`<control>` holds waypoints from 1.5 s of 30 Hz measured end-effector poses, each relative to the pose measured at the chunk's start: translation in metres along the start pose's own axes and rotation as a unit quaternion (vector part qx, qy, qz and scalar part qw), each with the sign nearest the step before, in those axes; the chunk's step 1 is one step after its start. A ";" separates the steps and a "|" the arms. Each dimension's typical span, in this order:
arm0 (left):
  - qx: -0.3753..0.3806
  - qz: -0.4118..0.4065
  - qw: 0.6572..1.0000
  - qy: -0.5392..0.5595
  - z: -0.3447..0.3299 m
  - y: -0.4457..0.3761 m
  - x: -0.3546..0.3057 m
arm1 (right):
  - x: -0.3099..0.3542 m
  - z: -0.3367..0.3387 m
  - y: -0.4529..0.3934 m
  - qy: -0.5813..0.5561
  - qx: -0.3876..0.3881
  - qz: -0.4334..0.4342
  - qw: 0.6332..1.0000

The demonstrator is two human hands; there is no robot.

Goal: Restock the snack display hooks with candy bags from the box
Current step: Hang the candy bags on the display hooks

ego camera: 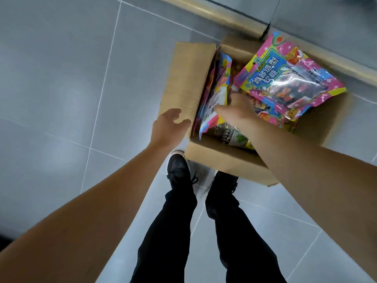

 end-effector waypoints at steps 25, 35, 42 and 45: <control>0.177 -0.016 0.924 0.339 -0.026 0.126 -0.078 | -0.027 0.080 0.208 -0.008 -0.124 0.236 0.964; 0.249 -0.062 0.901 0.350 0.045 0.195 -0.082 | 0.026 0.126 0.246 -0.245 -0.139 0.046 0.958; 0.255 -0.103 0.913 0.301 0.109 0.287 -0.114 | 0.064 0.150 0.348 -0.299 -0.159 0.056 0.939; 0.264 -0.123 0.915 0.279 0.129 0.325 -0.132 | 0.077 0.167 0.389 -0.328 -0.182 0.064 0.925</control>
Point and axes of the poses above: each hand's wrist, its own y-axis away from the middle knuckle, its own z-axis out of the back of the hand, x = y × z, the point moved 4 cm from there along -y, towards the middle knuckle, and after that the axes turned 9 degrees about -y, right-handed, at the moved point
